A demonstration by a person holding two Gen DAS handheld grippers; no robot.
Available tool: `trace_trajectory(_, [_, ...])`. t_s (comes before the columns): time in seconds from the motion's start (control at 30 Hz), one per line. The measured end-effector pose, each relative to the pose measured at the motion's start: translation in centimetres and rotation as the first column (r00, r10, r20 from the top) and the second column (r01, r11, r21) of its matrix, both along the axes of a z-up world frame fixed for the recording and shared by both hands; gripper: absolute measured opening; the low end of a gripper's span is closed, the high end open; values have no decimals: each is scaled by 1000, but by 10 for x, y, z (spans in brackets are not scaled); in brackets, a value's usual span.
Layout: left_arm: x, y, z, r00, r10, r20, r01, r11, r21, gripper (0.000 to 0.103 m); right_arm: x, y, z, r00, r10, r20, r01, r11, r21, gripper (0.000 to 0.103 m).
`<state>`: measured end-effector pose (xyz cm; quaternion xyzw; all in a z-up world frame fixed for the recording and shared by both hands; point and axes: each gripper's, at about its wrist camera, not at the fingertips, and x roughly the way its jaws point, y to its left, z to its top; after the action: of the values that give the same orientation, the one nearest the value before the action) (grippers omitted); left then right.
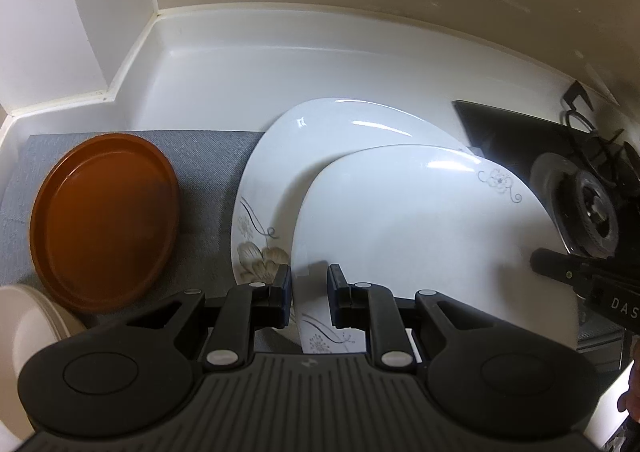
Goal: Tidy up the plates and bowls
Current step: 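Lower the white plate onto the other white plate and open both tools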
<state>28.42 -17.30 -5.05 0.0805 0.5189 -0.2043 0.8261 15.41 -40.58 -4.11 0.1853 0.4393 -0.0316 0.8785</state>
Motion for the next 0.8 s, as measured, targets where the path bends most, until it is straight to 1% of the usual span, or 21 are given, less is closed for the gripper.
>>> trace_trajectory(0.2, [11,-3,-3,1000,-4,24,4,1000,31,20,14,8,0,1000,9,-7,-9,999,-44,16])
trace_trajectory(0.5, [22,-3,-3,999,2,51,-4,999,38,19,23,12,-10,999,-25,-24,24,999,-30,17])
trace_trajectory(0.63, [26,-6,-2,997,18,73,-21,999,44,19,22,20,-15,999,-44,-4,44,997,-57,20])
trace_trajectory(0.77, [28,-7,-1,996,26,88,-30,998,49,22,22,28,-19,998,-59,18,60,995,-80,21])
trace_trajectory(0.8, [27,-7,0,996,27,88,-31,998,45,25,23,30,-20,998,-65,21,67,994,-81,22])
